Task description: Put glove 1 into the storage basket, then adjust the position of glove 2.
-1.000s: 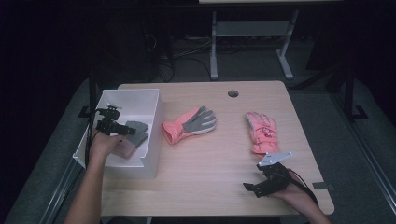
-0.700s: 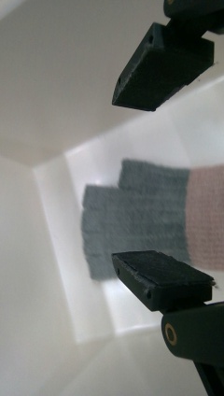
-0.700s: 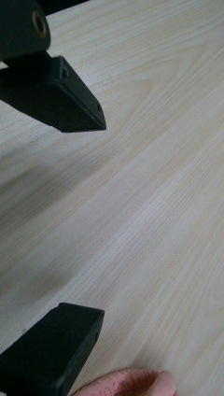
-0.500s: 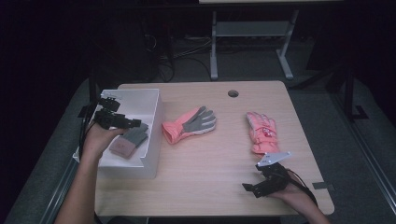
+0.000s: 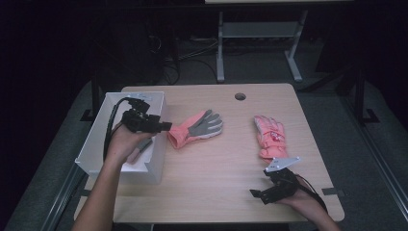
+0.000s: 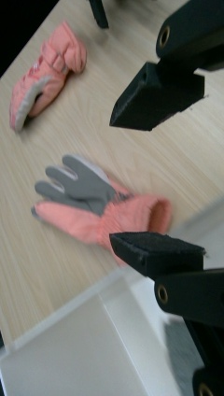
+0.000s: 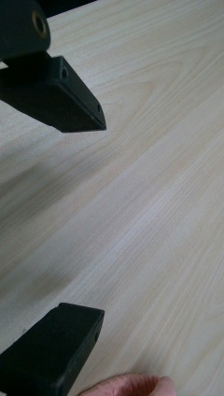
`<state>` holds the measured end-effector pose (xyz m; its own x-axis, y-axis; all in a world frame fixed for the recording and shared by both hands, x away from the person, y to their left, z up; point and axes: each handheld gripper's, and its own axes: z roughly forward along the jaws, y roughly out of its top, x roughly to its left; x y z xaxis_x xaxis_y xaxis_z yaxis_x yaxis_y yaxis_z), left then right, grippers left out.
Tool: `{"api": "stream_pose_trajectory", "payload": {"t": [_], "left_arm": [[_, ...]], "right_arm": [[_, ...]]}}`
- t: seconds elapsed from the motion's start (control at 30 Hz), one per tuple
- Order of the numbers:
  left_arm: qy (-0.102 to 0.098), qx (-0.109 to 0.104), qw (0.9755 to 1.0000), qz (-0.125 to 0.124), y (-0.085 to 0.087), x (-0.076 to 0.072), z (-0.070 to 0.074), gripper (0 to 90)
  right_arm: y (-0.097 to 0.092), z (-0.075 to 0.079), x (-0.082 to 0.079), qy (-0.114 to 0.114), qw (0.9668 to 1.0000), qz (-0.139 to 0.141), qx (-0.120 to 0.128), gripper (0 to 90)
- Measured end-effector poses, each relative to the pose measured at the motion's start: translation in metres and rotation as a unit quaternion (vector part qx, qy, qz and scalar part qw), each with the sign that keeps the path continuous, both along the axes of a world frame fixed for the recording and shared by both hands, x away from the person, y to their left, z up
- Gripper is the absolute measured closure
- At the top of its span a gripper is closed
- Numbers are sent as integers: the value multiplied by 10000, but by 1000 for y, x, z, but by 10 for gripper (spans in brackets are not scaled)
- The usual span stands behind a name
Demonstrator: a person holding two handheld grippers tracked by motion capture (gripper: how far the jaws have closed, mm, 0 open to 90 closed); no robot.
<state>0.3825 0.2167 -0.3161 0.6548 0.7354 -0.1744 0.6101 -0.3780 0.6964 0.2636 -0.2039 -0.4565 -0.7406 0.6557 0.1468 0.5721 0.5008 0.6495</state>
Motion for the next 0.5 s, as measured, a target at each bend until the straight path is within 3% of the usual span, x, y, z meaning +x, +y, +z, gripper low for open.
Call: {"api": "stream_pose_trajectory", "payload": {"t": [0.2,0.5], "left_arm": [[11,42,9997,-220,-25,2,-1,467],[10,217,9986,-489,-72,9,-8,818]], "right_arm": [[0,1,0,-1,10000,12,-13,80],[0,1,0,-26,10000,37,-14,81]]}}
